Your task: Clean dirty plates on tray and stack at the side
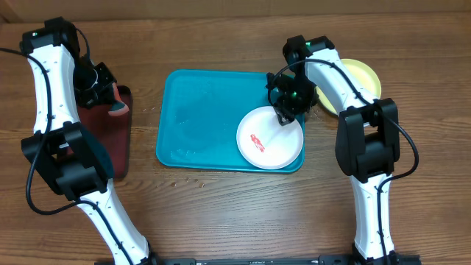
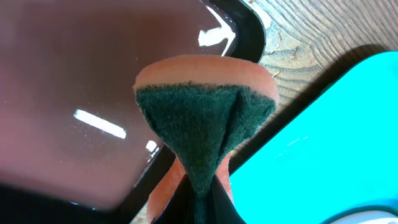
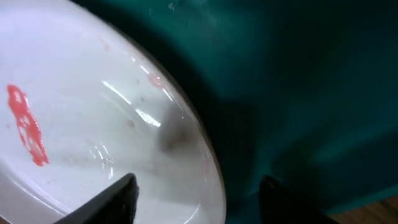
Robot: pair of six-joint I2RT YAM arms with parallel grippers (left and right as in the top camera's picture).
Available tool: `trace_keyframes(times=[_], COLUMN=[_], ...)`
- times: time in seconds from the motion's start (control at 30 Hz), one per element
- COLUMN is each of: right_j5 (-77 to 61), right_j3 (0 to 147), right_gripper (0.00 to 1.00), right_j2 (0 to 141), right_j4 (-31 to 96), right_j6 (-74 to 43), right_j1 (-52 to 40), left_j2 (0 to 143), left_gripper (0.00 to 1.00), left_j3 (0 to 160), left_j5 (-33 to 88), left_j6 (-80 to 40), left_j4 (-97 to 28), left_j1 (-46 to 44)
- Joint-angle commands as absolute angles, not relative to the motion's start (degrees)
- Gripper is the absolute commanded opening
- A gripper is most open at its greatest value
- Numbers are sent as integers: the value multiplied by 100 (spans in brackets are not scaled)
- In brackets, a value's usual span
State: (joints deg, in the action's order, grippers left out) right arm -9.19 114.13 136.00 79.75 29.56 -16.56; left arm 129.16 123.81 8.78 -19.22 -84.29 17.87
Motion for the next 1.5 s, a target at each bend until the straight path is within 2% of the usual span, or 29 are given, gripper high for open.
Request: trace_keyframes(times=[0.0,0.17,0.2,0.27,0.3,0.47,0.6,0.83,0.9,0.97,1.0,1.03,1.07,1.13,1.2,1.27,1.3,1.33,1.47], right_j5=[-913,-906,-904,-906,-902,-904,-904,-906,-906,-906,-899,-895,-851,-617,-331,-285,-296,-307,-360], right_j3=[11347,11266,11227,11124,11089,10945,10921,10921,10921,10921,10921,10921,10919,10912,10912,10912,10912,10910,10908], right_gripper=[47,40,36,20,18,15,5,7,23,30,37,52,58,59,67,84,95,100,100], right_j2=[13465,13465,13465,13465,13465,13465,13465,13465,13465,13465,13465,13465,13465,13465,13465,13465,13465,13465,13465], right_j4=[7920,7679,7596,7428,7365,7157,6853,6206,6156,6178,6206,6252,6326,6554,6761,6842,6875,6906,6952], right_j6=[3004,2797,2668,2464,2344,1898,1116,-8,-5,-14,-89,-202,-368,-788,-1061,-1098,-1098,-1098,-1092], right_j1=[-1678,-1678,-1678,-1682,-1682,-1702,-1761,-2025,-2108,-2185,-2222,-2248,-2250,-2248,-2241,-2233,-2233,-2233,-2233], left_j2=[12720,12720,12720,12720,12720,12720,12720,12720,12720,12720,12720,12720,12720,12720,12720,12720,12720,12720,12720], left_gripper=[4,4,4,4,4,4,4,4,4,4,4,4,4,4,4,4,4,4,4], left_j3=[12464,12464,12464,12464,12464,12464,12464,12464,12464,12464,12464,12464,12464,12464,12464,12464,12464,12464,12464], left_j5=[860,860,860,860,860,860,860,860,860,860,858,858,858,854,854,856,856,856,856], left_j6=[-1796,-1796,-1796,-1796,-1796,-1796,-1796,-1796,-1796,-1793,-1796,-1796,-1796,-1793,-1780,-1774,-1774,-1774,-1772], left_j4=[-8412,-8414,-8414,-8414,-8414,-8412,-8401,-8392,-8394,-8392,-8392,-8390,-8385,-8372,-8374,-8355,-8329,-8300,-8285], left_j1=[1758,1758,1758,1758,1756,1756,1754,1717,1706,1708,1708,1708,1708,1708,1708,1693,1682,1667,1632])
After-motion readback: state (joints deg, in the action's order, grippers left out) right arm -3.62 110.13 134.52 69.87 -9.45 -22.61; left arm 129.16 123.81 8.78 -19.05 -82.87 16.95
